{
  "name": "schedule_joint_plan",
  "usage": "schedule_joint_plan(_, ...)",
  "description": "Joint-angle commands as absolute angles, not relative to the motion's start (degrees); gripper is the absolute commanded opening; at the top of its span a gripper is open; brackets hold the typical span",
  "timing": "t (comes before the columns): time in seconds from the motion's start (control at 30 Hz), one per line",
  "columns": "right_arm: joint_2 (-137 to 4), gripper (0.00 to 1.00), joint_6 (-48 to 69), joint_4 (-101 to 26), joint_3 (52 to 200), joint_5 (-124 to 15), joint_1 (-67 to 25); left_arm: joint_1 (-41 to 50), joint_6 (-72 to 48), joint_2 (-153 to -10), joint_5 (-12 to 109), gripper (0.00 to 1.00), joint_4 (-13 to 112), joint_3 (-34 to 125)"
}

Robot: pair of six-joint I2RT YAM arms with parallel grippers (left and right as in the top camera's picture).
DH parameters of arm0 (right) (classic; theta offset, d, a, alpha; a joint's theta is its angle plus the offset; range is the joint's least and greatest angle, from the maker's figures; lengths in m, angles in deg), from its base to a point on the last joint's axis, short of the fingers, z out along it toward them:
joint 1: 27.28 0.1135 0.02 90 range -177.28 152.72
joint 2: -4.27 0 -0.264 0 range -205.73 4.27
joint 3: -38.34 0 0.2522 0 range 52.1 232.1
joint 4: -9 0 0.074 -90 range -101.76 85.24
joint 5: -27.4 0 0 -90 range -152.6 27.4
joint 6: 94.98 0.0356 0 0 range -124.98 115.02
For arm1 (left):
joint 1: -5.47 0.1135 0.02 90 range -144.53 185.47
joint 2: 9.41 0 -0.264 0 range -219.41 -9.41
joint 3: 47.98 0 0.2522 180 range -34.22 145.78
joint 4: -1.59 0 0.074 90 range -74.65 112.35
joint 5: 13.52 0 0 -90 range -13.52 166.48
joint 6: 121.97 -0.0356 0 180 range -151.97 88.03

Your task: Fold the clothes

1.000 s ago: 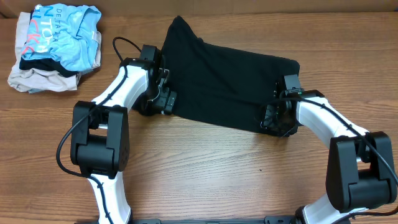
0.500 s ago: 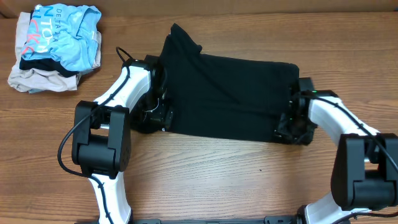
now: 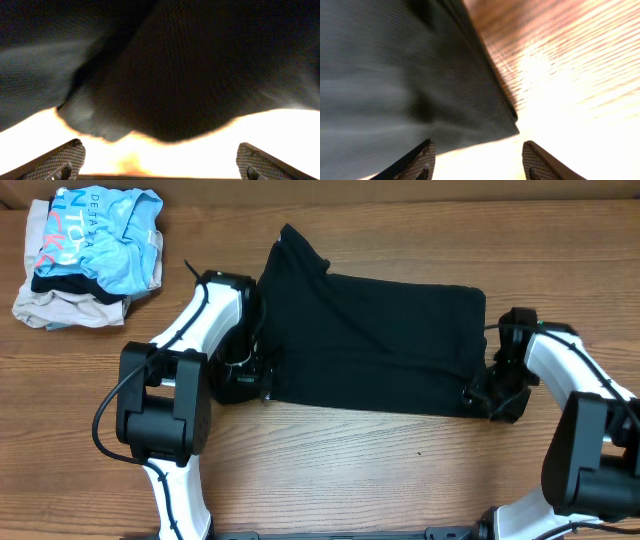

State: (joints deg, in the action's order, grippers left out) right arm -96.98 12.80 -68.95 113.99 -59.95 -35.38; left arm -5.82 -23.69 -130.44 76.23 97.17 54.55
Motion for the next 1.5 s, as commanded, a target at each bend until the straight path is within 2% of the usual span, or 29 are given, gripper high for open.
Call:
schedule_joint_plan(0.0,-91.39,0.63,12.45,-72.44,121.88,-58.86,-35.01,-6.81,-22.47,-130.51,76.84,1.0,100.01,63.53)
schedule_joint_plan(0.17,-88.11,0.77,9.24,-78.91,131.93,-58.33,-34.97,-7.2,-23.45,-130.46,76.87,1.0,103.55,78.31)
schedule_joint_plan(0.27,-87.93,0.8,5.76,-79.81,137.05,-56.82,-34.57,-7.2,-25.81,-130.46,76.84,1.0,100.43,85.78)
schedule_joint_plan(0.5,-88.11,0.81,4.71,-72.46,141.11,-56.23,-32.56,-6.81,-33.29,-131.14,73.74,1.0,73.83,91.6)
schedule_joint_plan(0.6,-88.11,0.81,4.71,-71.33,141.11,-56.25,-31.84,-5.69,-33.27,-133.94,71.99,1.0,66.9,92.71)
schedule_joint_plan(0.73,-88.11,0.81,4.58,-71.48,141.11,-56.47,-31.08,-3.35,-33.24,-143.53,66.99,1.0,64.98,101.74)
schedule_joint_plan(0.93,-88.11,0.81,4.6,-71.68,141.11,-56.47,-30.49,-2.59,-33.07,-156.6,65.92,0.98,63.86,113.02)
schedule_joint_plan(1.47,-88.11,0.8,4.63,-71.22,141.09,-56.52,-30.12,-3.94,-31.76,-167.29,62.88,0.96,54.94,113.67)
